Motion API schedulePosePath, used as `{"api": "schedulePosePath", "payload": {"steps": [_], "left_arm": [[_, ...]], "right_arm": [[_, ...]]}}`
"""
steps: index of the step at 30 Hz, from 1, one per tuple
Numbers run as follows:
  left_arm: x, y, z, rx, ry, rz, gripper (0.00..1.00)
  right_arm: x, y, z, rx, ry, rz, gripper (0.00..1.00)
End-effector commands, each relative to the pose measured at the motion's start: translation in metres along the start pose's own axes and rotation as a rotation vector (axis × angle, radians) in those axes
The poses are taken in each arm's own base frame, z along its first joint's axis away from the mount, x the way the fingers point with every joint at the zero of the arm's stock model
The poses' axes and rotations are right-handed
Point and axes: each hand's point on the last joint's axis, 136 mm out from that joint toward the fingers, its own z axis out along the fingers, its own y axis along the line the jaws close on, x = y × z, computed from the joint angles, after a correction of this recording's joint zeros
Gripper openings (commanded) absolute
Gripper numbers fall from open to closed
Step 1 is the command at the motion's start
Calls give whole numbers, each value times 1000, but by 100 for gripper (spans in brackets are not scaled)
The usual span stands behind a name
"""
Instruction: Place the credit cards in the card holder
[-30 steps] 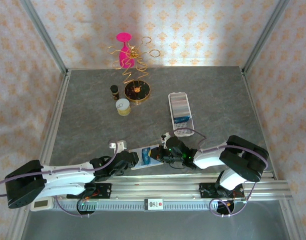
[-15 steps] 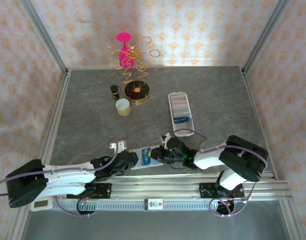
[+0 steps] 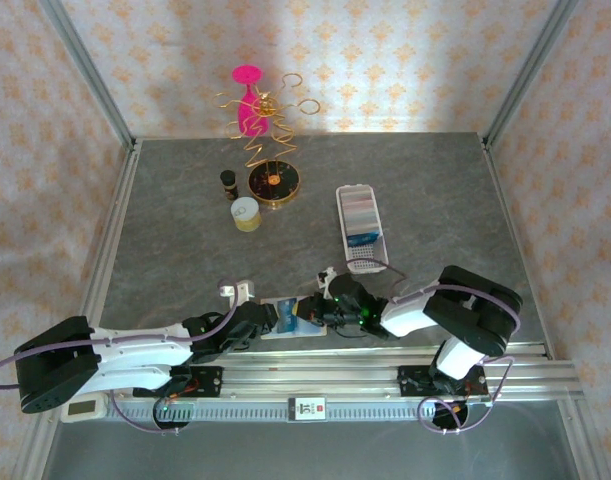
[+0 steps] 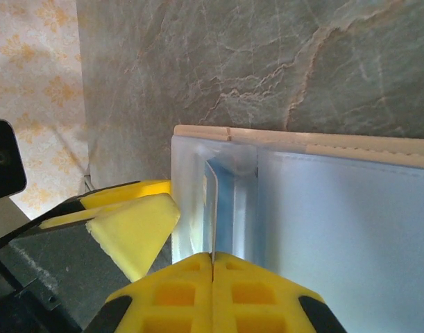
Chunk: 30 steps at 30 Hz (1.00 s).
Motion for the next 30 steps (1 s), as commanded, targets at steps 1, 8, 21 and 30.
{"api": "schedulePosePath", "payload": {"steps": [1,8,21,30], "left_arm": [[16,10,0,-4,67,13,33],[13,12,-1,-8,52,16,34],[13,9,-1,-10,54,38,33],[13,14,-1,-17,50,30,34]], "right_arm": [[-5,13,6,-36,-20,-3,0],[-4,10,12,37,-4,-45,13],[-5,-5,13,173,4,-112,7],[4,15,28,122,28,-138,6]]}}
